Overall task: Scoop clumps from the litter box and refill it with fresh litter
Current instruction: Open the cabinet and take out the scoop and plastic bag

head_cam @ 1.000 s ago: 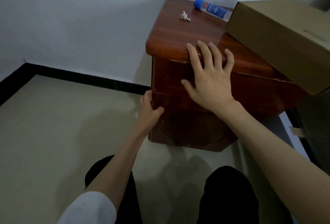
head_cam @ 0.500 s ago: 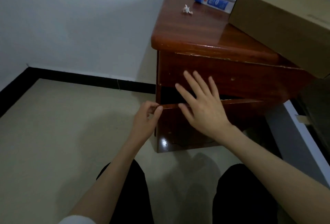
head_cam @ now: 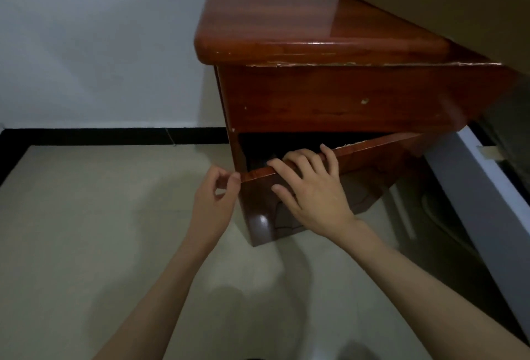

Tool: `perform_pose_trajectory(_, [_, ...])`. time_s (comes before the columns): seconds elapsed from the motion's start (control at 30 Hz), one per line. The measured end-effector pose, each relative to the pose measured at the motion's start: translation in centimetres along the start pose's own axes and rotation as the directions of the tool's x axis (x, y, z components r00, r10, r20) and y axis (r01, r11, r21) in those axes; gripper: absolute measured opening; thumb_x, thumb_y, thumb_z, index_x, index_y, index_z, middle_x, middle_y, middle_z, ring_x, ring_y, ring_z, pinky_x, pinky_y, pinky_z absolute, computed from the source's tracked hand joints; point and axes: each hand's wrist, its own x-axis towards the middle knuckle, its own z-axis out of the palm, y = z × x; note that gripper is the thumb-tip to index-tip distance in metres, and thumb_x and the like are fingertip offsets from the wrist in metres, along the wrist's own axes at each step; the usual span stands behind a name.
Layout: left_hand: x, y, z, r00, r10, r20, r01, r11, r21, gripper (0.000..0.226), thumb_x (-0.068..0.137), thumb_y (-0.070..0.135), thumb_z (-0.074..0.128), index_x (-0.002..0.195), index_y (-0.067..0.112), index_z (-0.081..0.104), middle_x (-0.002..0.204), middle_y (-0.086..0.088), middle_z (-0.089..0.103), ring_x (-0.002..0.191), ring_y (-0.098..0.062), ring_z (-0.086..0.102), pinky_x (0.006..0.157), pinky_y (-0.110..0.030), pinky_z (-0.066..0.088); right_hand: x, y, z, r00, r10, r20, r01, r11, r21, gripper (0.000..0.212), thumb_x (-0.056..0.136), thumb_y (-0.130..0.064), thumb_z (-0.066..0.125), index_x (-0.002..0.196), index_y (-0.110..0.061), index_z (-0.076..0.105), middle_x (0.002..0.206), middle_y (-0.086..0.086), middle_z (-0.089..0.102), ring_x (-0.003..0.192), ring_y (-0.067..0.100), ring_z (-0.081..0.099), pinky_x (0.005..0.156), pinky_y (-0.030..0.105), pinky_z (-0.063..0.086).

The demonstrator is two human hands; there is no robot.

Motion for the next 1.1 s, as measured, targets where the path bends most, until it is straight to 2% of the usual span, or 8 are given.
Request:
perform_pose_trajectory(0.2, [-5.1, 0.4, 0.8, 0.998, 0.057, -0.02, -0.058, 0.998, -0.022, 0.02, 0.095, 0.017, 0.048, 0.074, 0.015, 0.046, 0.077, -0.007, 0.055, 0.081, -0.026, 0.058, 0.075, -0.042, 0.053, -3.9, 0.5, -0.8, 0.997, -0.065, -0.035, 0.068, 0.993, 0.096, 0.041, 0.095, -0.045, 0.035, 0.122, -0.024, 0.058, 0.117, 0.001, 0.061, 0.122, 0.023, 0.049, 0.112, 0.046, 0.018])
perform_pose_trajectory(0.33, [-11.2, 1.7, 1.6, 0.996, 0.037, 0.086, -0.037, 0.999, 0.002, 0.018, 0.093, 0.013, 0.051, 0.076, 0.009, 0.048, 0.072, 0.004, 0.054, 0.076, -0.02, 0.057, 0.075, -0.043, 0.052, -8.8, 1.1, -2.8, 0.995, -0.1, -0.009, 0.099, 0.976, 0.196, 0.047, 0.098, -0.048, 0.024, 0.122, -0.026, 0.058, 0.125, -0.001, 0.059, 0.132, 0.02, 0.036, 0.116, 0.043, 0.009])
perform_pose_trajectory(0.43, [-14.2, 2.9, 2.3, 0.982, 0.006, 0.189, -0.011, 1.0, 0.024, 0.019, 0.089, 0.022, 0.056, 0.073, 0.016, 0.048, 0.07, 0.01, 0.057, 0.073, -0.015, 0.056, 0.076, -0.047, 0.054, -11.7, 1.7, -4.5, 0.995, -0.104, 0.008, 0.098, 0.962, 0.256, 0.053, 0.098, -0.051, 0.02, 0.116, -0.026, 0.063, 0.123, -0.001, 0.061, 0.131, 0.021, 0.041, 0.116, 0.043, 0.01])
perform_pose_trajectory(0.6, [-18.6, 5.1, 4.7, 0.943, -0.041, 0.331, 0.03, 0.999, 0.039, 0.015, 0.089, 0.015, 0.058, 0.076, 0.01, 0.052, 0.076, -0.004, 0.059, 0.078, -0.022, 0.06, 0.079, -0.046, 0.053, -16.3, 2.9, -6.8, 0.998, -0.06, -0.006, 0.058, 0.925, 0.375, 0.043, 0.096, -0.047, 0.032, 0.104, -0.023, 0.068, 0.117, -0.002, 0.063, 0.132, 0.014, 0.039, 0.117, 0.037, 0.012])
perform_pose_trajectory(0.73, [-21.2, 6.7, 8.2, 0.869, -0.138, 0.476, 0.174, 0.984, -0.032, 0.005, 0.091, 0.02, 0.055, 0.087, 0.021, 0.058, 0.089, 0.001, 0.061, 0.089, -0.016, 0.06, 0.089, -0.047, 0.051, -19.3, 4.7, -9.8, 0.996, 0.002, 0.089, -0.045, 0.873, 0.486, 0.035, 0.094, -0.041, 0.042, 0.11, -0.022, 0.067, 0.137, -0.006, 0.052, 0.139, 0.001, 0.017, 0.112, 0.024, 0.016])
perform_pose_trajectory(0.83, [-22.1, 7.7, 10.4, 0.782, -0.206, 0.588, 0.197, 0.977, 0.079, 0.015, 0.093, 0.033, 0.05, 0.106, 0.028, 0.057, 0.1, 0.01, 0.06, 0.102, -0.01, 0.058, 0.098, -0.038, 0.047, -20.6, 6.1, -12.0, 0.976, 0.018, 0.219, -0.126, 0.861, 0.492, 0.029, 0.095, -0.033, 0.049, 0.118, -0.023, 0.064, 0.149, -0.007, 0.037, 0.14, -0.002, 0.009, 0.115, 0.024, 0.015])
perform_pose_trajectory(1.0, [-23.6, 9.4, 12.8, 0.627, -0.179, 0.758, 0.026, 0.977, 0.21, 0.044, 0.093, 0.048, 0.043, 0.133, 0.031, 0.046, 0.133, 0.012, 0.052, 0.12, 0.002, 0.047, 0.107, -0.023, 0.035, -22.8, 8.0, -14.6, 0.925, 0.1, 0.366, -0.254, 0.88, 0.401, 0.049, 0.096, -0.037, 0.045, 0.142, -0.022, 0.04, 0.156, -0.01, 0.015, 0.143, -0.002, 0.002, 0.114, 0.024, 0.015])
perform_pose_trajectory(1.1, [-23.7, 10.0, 13.4, 0.62, -0.153, 0.77, -0.179, 0.928, 0.328, 0.057, 0.094, 0.051, 0.037, 0.146, 0.029, 0.026, 0.15, 0.011, 0.031, 0.135, -0.003, 0.03, 0.111, -0.021, 0.024, -24.5, 9.4, -15.5, 0.894, 0.143, 0.424, -0.292, 0.905, 0.311, 0.06, 0.098, -0.031, 0.042, 0.15, -0.015, 0.016, 0.158, -0.004, -0.004, 0.141, 0.002, -0.011, 0.112, 0.022, 0.006])
